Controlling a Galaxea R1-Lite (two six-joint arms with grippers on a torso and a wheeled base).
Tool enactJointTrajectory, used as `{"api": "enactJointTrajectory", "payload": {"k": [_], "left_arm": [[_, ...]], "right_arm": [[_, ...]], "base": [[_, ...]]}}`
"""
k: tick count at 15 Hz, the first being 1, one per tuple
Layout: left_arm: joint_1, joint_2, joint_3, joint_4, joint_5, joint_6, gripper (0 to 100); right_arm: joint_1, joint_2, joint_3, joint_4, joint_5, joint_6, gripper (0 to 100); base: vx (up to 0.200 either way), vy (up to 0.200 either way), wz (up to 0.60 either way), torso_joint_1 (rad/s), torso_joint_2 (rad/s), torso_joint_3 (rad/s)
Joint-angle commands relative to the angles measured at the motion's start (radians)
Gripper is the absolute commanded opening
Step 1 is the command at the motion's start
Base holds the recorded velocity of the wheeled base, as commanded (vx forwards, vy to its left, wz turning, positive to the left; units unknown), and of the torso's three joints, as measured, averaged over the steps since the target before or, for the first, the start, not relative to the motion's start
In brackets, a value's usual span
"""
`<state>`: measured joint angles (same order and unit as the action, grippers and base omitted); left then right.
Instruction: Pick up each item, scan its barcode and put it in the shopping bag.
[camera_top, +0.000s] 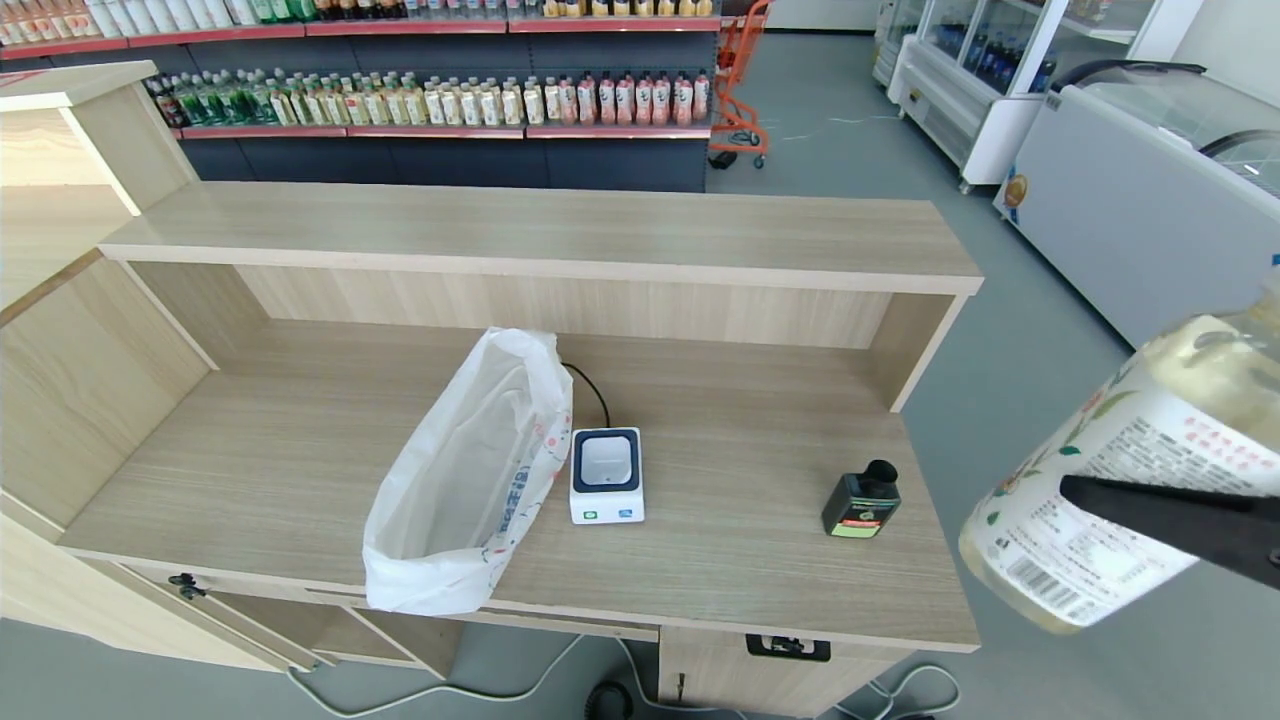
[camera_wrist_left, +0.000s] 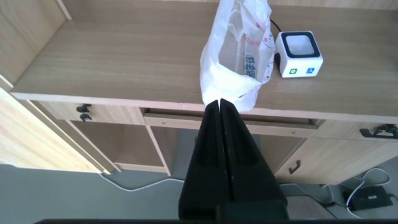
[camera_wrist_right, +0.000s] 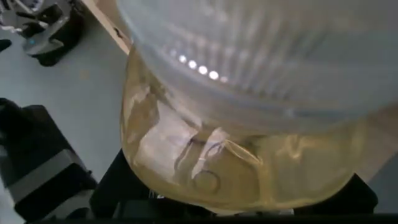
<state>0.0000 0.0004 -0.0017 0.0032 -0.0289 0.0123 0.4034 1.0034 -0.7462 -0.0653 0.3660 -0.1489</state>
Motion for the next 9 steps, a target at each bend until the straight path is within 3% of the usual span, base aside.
{"api": "enactJointTrajectory", "payload": {"k": [1,2,5,9], "left_arm": [[0.000,0.000,0.000,0.000,0.000,0.000,0],[0.000,0.000,0.000,0.000,0.000,0.000,0],[0.000,0.000,0.000,0.000,0.000,0.000,0],[0.000,0.000,0.000,0.000,0.000,0.000,0]], "right_arm": [[-0.135,0.072,0.108,-0.111,-0.116,-0.138,0],[-0.152,0.067,0.160,-0.186,-0.190,-0.192,0],[-0.172,0.057,0.160,-0.186,-0.233,-0.238,0],[-0.232,0.021,0.200,-0.251,-0.397,-0.337,0]], "base": [[0.000,0.000,0.00,0.000,0.00,0.000],[0.000,0.000,0.00,0.000,0.00,0.000],[0.000,0.000,0.00,0.000,0.00,0.000],[0.000,0.000,0.00,0.000,0.00,0.000]]}}
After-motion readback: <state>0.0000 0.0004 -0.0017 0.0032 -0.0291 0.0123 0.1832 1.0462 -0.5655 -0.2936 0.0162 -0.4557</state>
